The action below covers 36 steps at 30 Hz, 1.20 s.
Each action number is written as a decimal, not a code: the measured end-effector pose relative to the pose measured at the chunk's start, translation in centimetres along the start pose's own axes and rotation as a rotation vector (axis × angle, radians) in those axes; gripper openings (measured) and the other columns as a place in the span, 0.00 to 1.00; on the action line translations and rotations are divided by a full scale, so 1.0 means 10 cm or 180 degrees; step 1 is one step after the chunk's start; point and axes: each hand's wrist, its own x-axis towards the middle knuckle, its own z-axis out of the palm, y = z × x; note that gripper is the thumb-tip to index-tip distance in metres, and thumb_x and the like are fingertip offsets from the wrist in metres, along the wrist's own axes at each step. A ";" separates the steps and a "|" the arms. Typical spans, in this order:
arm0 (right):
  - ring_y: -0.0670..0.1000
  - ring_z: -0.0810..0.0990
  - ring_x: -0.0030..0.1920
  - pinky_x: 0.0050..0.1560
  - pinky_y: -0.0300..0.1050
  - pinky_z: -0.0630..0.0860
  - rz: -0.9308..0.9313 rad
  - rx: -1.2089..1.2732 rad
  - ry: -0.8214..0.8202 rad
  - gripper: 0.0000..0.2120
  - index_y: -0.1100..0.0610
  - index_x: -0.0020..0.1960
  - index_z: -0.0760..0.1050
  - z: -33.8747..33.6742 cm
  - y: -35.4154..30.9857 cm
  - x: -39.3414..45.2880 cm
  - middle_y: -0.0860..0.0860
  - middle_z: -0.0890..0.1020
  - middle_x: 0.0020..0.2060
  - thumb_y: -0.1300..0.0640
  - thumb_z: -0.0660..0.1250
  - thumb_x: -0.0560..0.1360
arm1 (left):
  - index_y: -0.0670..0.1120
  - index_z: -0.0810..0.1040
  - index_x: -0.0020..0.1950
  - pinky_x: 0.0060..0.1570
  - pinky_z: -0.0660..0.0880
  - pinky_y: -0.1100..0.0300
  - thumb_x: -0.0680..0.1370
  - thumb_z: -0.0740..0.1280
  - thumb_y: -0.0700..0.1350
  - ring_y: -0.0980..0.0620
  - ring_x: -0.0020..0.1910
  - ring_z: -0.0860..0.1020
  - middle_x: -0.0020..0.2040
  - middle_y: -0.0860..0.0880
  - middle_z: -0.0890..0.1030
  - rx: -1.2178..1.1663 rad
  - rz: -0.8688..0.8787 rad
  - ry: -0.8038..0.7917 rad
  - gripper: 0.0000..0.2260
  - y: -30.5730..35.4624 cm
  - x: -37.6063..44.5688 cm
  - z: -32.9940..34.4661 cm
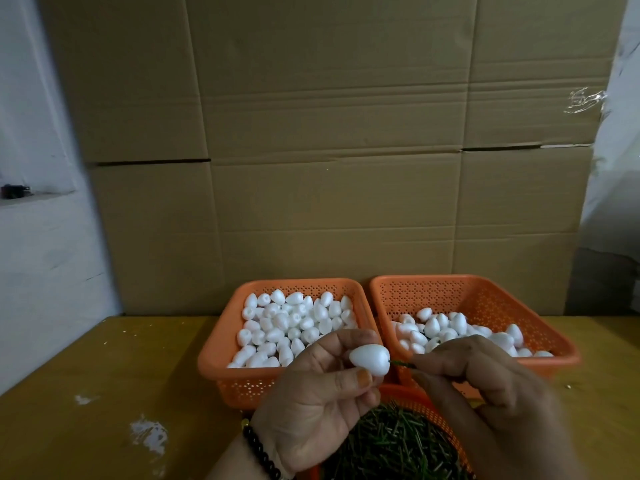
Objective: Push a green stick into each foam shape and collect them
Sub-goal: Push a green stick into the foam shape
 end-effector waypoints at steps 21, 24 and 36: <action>0.36 0.77 0.42 0.46 0.23 0.71 -0.0357 -0.0324 -0.0265 0.09 0.54 0.40 0.82 0.00 0.03 -0.01 0.44 0.80 0.39 0.51 0.65 0.72 | 0.39 0.84 0.47 0.33 0.79 0.60 0.56 0.82 0.34 0.49 0.37 0.81 0.42 0.40 0.82 0.0248 -0.0125 -0.0003 0.21 -0.07 0.00 0.04; 0.36 0.77 0.42 0.45 0.24 0.72 -0.0333 -0.0308 -0.0297 0.09 0.54 0.39 0.81 0.01 0.03 -0.01 0.44 0.80 0.39 0.52 0.65 0.72 | 0.39 0.84 0.46 0.33 0.79 0.60 0.56 0.82 0.33 0.49 0.37 0.82 0.41 0.41 0.82 0.0301 -0.0132 -0.0003 0.20 -0.08 0.00 0.04; 0.35 0.78 0.43 0.45 0.25 0.72 -0.0296 -0.0157 -0.0309 0.06 0.53 0.40 0.79 0.02 0.06 -0.02 0.42 0.79 0.40 0.52 0.66 0.72 | 0.39 0.84 0.46 0.33 0.80 0.60 0.55 0.83 0.35 0.50 0.38 0.82 0.42 0.41 0.82 0.0251 -0.0140 0.0038 0.21 -0.12 0.02 0.04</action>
